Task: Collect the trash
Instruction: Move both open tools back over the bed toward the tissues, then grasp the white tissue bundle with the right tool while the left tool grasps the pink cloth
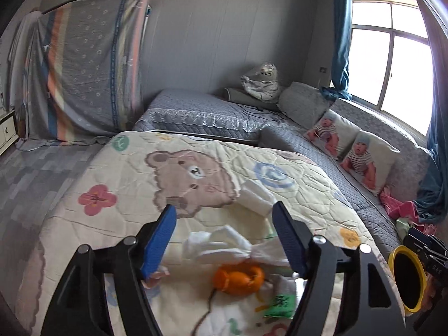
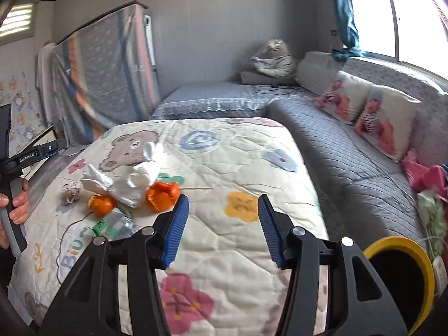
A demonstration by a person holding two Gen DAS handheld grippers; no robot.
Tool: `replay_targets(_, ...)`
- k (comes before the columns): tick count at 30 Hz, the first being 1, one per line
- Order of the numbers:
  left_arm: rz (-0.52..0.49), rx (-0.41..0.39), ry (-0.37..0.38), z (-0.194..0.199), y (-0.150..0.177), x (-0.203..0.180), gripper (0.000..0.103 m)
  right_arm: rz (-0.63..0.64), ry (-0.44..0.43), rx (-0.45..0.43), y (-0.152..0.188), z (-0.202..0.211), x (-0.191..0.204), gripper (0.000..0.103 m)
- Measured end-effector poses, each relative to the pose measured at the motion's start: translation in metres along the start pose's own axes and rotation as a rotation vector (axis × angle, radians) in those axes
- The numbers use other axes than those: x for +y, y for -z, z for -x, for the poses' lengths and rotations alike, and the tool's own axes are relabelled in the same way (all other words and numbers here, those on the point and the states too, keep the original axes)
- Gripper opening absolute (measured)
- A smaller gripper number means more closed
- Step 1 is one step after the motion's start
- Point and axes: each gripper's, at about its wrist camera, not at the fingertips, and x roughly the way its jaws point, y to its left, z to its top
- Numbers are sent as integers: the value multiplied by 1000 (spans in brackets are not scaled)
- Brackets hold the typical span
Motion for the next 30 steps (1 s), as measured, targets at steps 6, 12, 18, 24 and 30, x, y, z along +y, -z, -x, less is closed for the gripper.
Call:
replay_targets(6, -3, 11, 1, 14, 22, 40, 81, 82, -160, 75, -32, -65, 62, 57)
replay_targets(12, -59, 68, 64, 4, 38, 54, 82, 163, -213, 170, -60, -130, 99, 59)
replay_targets(18, -48, 114, 76, -14, 51, 70, 82, 243, -162, 249, -76, -187, 124, 59)
replay_targets(24, -18, 163, 80, -32, 59, 79, 82, 246, -135, 293, -83, -226, 136, 59)
replay_targets(30, -14, 186, 72, -43, 59, 84, 82, 240, -115, 327, -79, -253, 144, 60)
